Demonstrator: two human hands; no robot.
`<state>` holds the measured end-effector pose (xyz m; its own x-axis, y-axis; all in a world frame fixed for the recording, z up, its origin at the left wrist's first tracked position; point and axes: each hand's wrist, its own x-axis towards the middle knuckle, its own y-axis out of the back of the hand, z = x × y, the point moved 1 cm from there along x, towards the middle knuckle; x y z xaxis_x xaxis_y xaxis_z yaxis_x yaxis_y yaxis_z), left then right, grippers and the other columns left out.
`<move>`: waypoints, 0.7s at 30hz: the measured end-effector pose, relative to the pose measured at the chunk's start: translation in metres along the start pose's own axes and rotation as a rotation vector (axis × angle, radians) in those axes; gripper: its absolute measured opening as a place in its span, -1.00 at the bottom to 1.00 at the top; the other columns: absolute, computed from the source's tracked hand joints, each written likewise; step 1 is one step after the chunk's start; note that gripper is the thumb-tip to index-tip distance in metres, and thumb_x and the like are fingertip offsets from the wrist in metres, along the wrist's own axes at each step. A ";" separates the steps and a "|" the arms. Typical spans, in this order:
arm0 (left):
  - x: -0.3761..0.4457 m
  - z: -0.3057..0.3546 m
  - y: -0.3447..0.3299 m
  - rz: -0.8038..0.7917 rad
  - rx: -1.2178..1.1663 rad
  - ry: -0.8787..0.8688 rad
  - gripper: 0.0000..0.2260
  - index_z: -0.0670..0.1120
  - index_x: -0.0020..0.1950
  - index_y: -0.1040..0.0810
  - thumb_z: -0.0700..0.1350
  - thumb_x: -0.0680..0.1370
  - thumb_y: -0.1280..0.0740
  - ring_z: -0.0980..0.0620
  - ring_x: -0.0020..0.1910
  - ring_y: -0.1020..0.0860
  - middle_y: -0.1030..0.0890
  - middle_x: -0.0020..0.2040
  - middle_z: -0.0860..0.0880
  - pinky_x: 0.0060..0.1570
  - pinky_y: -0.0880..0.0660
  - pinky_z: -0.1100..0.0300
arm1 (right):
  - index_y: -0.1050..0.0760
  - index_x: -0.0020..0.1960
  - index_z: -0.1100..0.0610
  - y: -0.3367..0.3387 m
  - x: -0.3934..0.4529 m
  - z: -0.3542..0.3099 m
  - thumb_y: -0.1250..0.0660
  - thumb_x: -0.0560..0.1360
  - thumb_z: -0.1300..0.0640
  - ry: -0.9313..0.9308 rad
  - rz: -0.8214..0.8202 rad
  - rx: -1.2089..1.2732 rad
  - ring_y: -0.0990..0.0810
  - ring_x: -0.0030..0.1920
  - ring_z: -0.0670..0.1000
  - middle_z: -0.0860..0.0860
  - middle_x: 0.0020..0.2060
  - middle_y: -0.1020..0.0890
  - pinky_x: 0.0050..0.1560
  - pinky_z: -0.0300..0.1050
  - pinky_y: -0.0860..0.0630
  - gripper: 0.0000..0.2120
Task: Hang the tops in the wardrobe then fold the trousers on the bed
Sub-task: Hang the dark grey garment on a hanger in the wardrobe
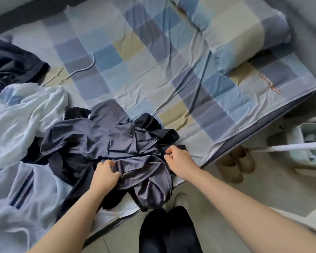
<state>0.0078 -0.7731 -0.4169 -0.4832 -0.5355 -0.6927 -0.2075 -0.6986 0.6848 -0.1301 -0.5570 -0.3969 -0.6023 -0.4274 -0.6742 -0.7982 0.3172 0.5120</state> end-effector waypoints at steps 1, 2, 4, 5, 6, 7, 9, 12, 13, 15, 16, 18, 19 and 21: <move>0.016 -0.010 -0.007 0.011 0.008 0.029 -0.59 -0.18 0.31 -0.46 -0.18 0.47 -0.37 -0.24 0.24 -0.46 -0.44 0.28 -0.23 0.17 -0.39 0.03 | -0.40 0.20 0.14 -0.013 0.023 0.002 -0.14 0.61 0.00 0.005 -0.021 0.006 -0.53 -0.04 0.09 0.09 0.01 -0.58 -0.01 0.00 -0.51 -0.74; 0.030 -0.017 -0.014 0.021 -0.001 0.052 -0.54 -0.17 0.35 -0.41 -0.17 0.46 -0.38 -0.25 0.27 -0.43 -0.40 0.32 -0.23 0.23 -0.38 0.00 | -0.41 0.16 0.14 -0.024 0.043 0.003 -0.15 0.61 -0.01 0.007 -0.045 0.020 -0.53 -0.05 0.08 0.08 -0.01 -0.57 -0.02 0.00 -0.51 -0.75; 0.054 -0.030 -0.029 0.070 -0.088 0.121 -0.47 -0.20 0.39 -0.33 -0.15 0.47 -0.41 -0.25 0.32 -0.36 -0.34 0.37 -0.24 0.29 -0.34 -0.03 | -0.42 0.11 0.15 -0.050 0.081 0.001 -0.17 0.60 -0.03 0.017 -0.107 0.052 -0.53 -0.03 0.09 0.08 -0.03 -0.56 0.02 0.01 -0.50 -0.75; 0.065 -0.037 -0.038 0.097 -0.161 0.171 -0.42 -0.22 0.42 -0.28 -0.14 0.48 -0.43 -0.24 0.35 -0.33 -0.31 0.40 -0.26 0.29 -0.31 -0.03 | -0.42 0.12 0.17 -0.062 0.097 -0.002 -0.18 0.60 -0.02 0.026 -0.132 0.058 -0.53 0.01 0.10 0.09 0.00 -0.56 0.05 0.01 -0.48 -0.73; 0.072 -0.039 -0.043 0.116 -0.244 0.218 -0.38 -0.23 0.45 -0.24 -0.13 0.49 -0.44 -0.24 0.37 -0.31 -0.28 0.42 -0.27 0.29 -0.29 -0.02 | -0.42 0.17 0.20 -0.070 0.108 -0.005 -0.19 0.60 -0.02 0.038 -0.137 0.067 -0.52 0.06 0.12 0.10 0.05 -0.56 0.08 0.01 -0.47 -0.70; 0.079 -0.042 -0.050 0.134 -0.332 0.274 -0.34 -0.23 0.47 -0.20 -0.11 0.49 -0.45 -0.23 0.39 -0.30 -0.27 0.44 -0.28 0.30 -0.29 -0.01 | -0.40 0.23 0.21 -0.082 0.122 -0.010 -0.20 0.60 -0.04 0.047 -0.143 0.058 -0.51 0.12 0.12 0.11 0.10 -0.55 0.12 0.00 -0.46 -0.64; 0.095 -0.053 -0.065 0.186 -0.486 0.376 -0.30 -0.22 0.49 -0.18 -0.11 0.48 -0.47 -0.24 0.40 -0.32 -0.32 0.43 -0.27 0.31 -0.30 -0.02 | -0.30 0.37 0.20 -0.108 0.149 -0.018 -0.24 0.57 -0.10 0.062 -0.153 0.025 -0.44 0.26 0.15 0.12 0.23 -0.50 0.21 0.03 -0.44 -0.49; 0.101 -0.059 -0.075 0.319 -0.614 0.443 -0.36 -0.19 0.48 -0.25 -0.21 0.47 -0.45 -0.21 0.36 -0.40 -0.47 0.36 -0.19 0.30 -0.32 0.02 | -0.05 0.51 0.11 -0.128 0.169 -0.033 -0.32 0.51 -0.13 0.050 -0.205 0.145 -0.26 0.43 0.20 0.14 0.40 -0.35 0.33 0.10 -0.36 -0.27; 0.100 -0.060 -0.076 0.348 -0.648 0.458 -0.42 -0.18 0.45 -0.32 -0.24 0.46 -0.44 -0.18 0.31 -0.45 -0.53 0.30 -0.15 0.26 -0.35 0.05 | 0.01 0.53 0.11 -0.133 0.173 -0.038 -0.33 0.51 -0.10 0.026 -0.220 0.191 -0.23 0.45 0.20 0.15 0.43 -0.30 0.36 0.07 -0.32 -0.23; 0.096 -0.061 -0.078 0.349 -0.784 0.428 -0.64 -0.12 0.25 -0.54 -0.28 0.46 -0.39 -0.10 0.09 -0.58 -0.64 0.13 -0.09 0.09 -0.47 0.07 | -0.03 0.53 0.16 -0.140 0.176 -0.047 -0.30 0.55 0.02 0.015 -0.242 0.185 -0.28 0.42 0.18 0.17 0.44 -0.29 0.32 -0.02 -0.30 -0.31; 0.091 -0.060 -0.078 0.330 -0.868 0.392 -0.77 -0.11 0.08 -0.61 -0.30 0.45 -0.35 -0.05 -0.05 -0.60 -0.67 -0.01 -0.07 -0.03 -0.51 0.09 | -0.12 0.51 0.17 -0.143 0.174 -0.051 -0.25 0.57 0.07 0.038 -0.239 0.161 -0.36 0.36 0.15 0.17 0.40 -0.35 0.27 -0.06 -0.34 -0.42; 0.077 -0.054 -0.077 0.295 -0.970 0.307 -0.84 -0.16 -0.15 -0.61 -0.36 0.45 -0.28 0.00 -0.23 -0.51 -0.61 -0.23 -0.04 -0.18 -0.46 0.14 | -0.38 0.39 0.14 -0.137 0.166 -0.052 -0.17 0.58 0.14 0.083 -0.178 0.179 -0.51 0.14 0.09 0.12 0.19 -0.55 0.02 -0.17 -0.42 -0.62; 0.071 -0.051 -0.075 0.288 -0.986 0.279 -0.83 -0.19 -0.18 -0.59 -0.39 0.44 -0.25 0.02 -0.25 -0.47 -0.56 -0.27 -0.05 -0.19 -0.43 0.14 | -0.48 0.29 0.12 -0.129 0.161 -0.050 -0.15 0.57 0.16 0.100 -0.142 0.214 -0.54 0.01 0.05 0.07 0.02 -0.61 -0.09 -0.20 -0.39 -0.68; 0.060 -0.045 -0.069 0.286 -1.024 0.253 -0.78 -0.17 -0.21 -0.60 -0.42 0.43 -0.22 0.04 -0.28 -0.44 -0.53 -0.31 -0.02 -0.20 -0.39 0.15 | -0.55 0.15 0.10 -0.102 0.149 -0.043 -0.15 0.57 0.18 0.098 -0.060 0.291 -0.49 -0.24 -0.03 -0.03 -0.28 -0.54 -0.24 -0.16 -0.38 -0.74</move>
<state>0.0318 -0.7782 -0.5158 -0.1881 -0.7408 -0.6449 0.7473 -0.5340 0.3954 -0.1387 -0.6893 -0.5269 -0.5622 -0.5274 -0.6370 -0.8087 0.5118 0.2900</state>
